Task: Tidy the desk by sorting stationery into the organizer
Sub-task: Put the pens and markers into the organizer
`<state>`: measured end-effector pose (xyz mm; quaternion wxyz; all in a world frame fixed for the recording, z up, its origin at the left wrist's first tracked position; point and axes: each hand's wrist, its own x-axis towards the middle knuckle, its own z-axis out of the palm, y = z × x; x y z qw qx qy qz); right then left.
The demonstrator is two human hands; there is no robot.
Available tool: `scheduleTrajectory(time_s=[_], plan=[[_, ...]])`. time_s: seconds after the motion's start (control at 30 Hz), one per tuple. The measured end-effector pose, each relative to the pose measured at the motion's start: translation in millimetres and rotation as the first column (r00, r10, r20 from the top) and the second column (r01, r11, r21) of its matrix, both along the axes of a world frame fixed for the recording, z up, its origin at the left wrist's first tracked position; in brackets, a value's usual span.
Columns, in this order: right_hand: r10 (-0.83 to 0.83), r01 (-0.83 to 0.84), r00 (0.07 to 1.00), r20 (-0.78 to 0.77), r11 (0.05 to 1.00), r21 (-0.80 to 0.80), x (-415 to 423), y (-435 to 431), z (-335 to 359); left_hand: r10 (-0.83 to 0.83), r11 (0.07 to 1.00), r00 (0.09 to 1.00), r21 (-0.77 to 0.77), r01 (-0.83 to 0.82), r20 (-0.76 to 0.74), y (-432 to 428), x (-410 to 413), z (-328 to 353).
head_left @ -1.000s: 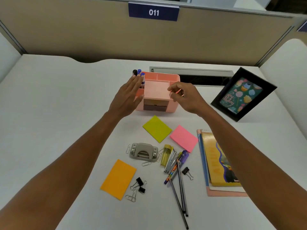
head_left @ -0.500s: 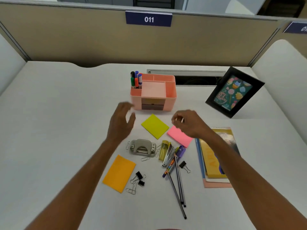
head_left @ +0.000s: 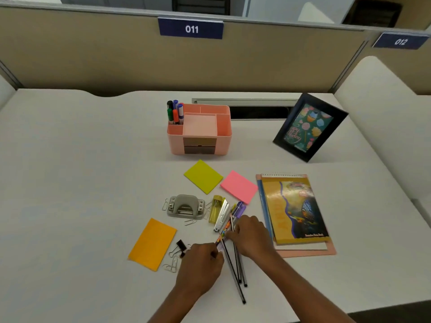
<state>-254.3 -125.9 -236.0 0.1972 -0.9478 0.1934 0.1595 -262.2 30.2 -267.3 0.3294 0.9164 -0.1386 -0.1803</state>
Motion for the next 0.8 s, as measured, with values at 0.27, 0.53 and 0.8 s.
scheduleTrajectory(time_s=[0.27,0.53,0.8], plan=[[-0.062,0.053,0.993,0.100,0.994,0.093,5,-3,-21,0.070,0.994,0.997,0.086,-0.067,-0.035,-12,-9,0],[-0.124,-0.002,0.932,0.340,0.937,0.349,29,-39,35,-0.025,0.965,0.994,0.256,0.051,-0.106,-29,-7,9],[-0.138,-0.201,0.801,0.583,0.855,0.478,132,-41,123,0.065,0.969,0.936,0.244,0.023,-0.345,-24,16,9]])
